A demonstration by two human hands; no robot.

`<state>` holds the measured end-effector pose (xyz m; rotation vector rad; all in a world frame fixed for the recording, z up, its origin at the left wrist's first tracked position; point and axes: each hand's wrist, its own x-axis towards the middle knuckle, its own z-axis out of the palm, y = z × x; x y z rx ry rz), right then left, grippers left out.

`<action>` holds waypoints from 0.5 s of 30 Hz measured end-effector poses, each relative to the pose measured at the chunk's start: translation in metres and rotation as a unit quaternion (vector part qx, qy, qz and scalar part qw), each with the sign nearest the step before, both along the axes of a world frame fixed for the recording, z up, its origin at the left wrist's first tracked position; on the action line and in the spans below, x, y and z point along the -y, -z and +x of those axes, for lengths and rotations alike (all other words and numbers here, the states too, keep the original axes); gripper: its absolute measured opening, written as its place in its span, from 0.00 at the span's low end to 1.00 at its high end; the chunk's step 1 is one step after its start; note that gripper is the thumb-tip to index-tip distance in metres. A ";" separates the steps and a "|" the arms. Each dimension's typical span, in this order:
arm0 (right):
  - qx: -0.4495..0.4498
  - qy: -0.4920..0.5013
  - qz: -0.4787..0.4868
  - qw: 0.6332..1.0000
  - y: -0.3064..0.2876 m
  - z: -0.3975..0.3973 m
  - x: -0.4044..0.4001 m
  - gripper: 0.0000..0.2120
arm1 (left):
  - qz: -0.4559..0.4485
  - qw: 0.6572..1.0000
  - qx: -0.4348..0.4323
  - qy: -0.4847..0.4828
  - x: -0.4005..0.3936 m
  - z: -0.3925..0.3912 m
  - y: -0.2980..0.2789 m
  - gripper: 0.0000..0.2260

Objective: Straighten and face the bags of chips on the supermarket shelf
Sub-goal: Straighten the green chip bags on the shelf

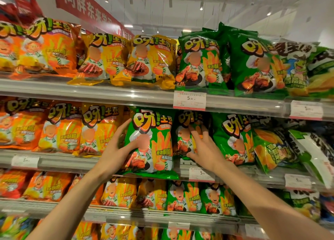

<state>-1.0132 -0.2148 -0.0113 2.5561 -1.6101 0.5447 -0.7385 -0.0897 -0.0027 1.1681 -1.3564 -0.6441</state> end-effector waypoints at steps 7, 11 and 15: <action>-0.022 0.062 -0.037 0.997 0.008 0.015 0.005 0.33 | -0.018 1.000 0.021 -0.005 -0.002 -0.004 0.003 0.36; -0.039 0.047 -0.032 0.998 0.001 0.013 -0.001 0.31 | -0.021 0.999 0.033 -0.006 -0.003 -0.005 0.004 0.35; -0.065 -0.034 -0.128 0.989 -0.001 -0.006 -0.020 0.30 | -0.027 0.999 0.041 -0.008 -0.004 -0.009 0.004 0.35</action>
